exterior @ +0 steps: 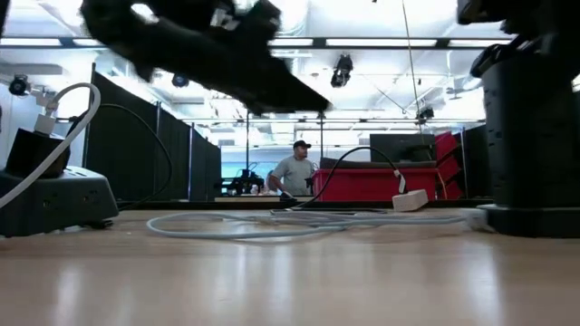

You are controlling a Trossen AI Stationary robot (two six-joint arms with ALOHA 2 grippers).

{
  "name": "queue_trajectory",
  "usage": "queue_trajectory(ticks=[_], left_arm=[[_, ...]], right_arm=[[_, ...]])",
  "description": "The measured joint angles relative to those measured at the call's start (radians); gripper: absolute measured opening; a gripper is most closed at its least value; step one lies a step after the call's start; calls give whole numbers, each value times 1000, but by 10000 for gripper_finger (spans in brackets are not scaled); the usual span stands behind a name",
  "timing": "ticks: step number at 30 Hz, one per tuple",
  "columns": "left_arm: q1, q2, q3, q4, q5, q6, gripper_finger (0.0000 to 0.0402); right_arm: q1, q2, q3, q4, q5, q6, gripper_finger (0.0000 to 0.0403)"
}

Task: Insert USB
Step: Move the right black outlet extension to the bottom right of the table

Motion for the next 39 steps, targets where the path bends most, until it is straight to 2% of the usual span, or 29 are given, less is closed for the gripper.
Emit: queue_trajectory(ticks=[7,11,15,23,30,36,39], left_arm=[[0,-173,-204,118,0,-10,0],[0,-199,-246,125,0,-9,0],[0,-204,-255,128,1,-8,0],[-11,-208,-168,146,209,-5,0],[-23,-205,-79,127,222,-2,0],[-23,-205,-26,123,395,-7,0],[-23,-205,2,124,448,-16,0]], right_arm=[[-65,-16,23,-4,-4,-81,261],[-70,-16,29,-3,9,-116,261],[-60,-21,30,-6,-38,-164,261],[43,-45,39,-60,-97,-187,261],[205,-124,38,-113,-35,-172,261],[327,-154,38,-150,-48,-179,261],[358,-153,38,-200,-70,-169,261]])
